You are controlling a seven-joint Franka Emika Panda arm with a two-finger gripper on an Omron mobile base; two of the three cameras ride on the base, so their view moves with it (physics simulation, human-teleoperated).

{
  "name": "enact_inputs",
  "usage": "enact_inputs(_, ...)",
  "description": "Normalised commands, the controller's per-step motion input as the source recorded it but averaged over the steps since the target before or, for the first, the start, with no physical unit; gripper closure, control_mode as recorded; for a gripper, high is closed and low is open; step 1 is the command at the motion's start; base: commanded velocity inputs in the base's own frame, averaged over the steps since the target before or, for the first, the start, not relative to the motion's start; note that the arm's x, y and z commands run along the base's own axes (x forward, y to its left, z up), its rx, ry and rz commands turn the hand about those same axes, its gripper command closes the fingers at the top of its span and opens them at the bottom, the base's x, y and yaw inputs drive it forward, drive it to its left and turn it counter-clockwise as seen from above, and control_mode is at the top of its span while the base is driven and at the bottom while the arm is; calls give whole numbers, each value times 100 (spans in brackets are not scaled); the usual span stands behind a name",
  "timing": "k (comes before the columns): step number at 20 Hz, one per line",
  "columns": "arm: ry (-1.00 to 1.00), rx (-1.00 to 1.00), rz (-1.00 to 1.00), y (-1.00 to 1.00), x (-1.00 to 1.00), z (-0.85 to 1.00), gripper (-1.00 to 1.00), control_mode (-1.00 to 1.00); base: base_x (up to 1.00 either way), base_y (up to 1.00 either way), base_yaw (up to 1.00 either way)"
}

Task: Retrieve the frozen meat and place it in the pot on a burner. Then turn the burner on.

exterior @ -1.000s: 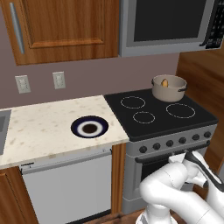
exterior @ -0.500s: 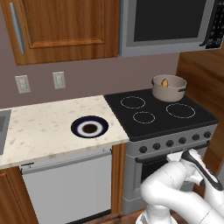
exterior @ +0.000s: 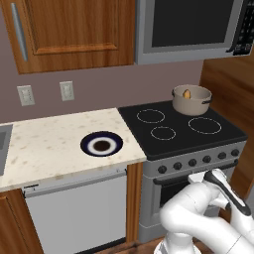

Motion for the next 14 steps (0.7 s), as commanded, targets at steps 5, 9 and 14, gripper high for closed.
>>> enact_inputs(5,0,0,0,0,24,0,-100,-100,0,0,0)
enact_inputs(9,0,0,0,0,21,0,-100,-100,0,0,0)
enact_inputs(14,0,0,0,0,8,0,-100,-100,0,0,0)
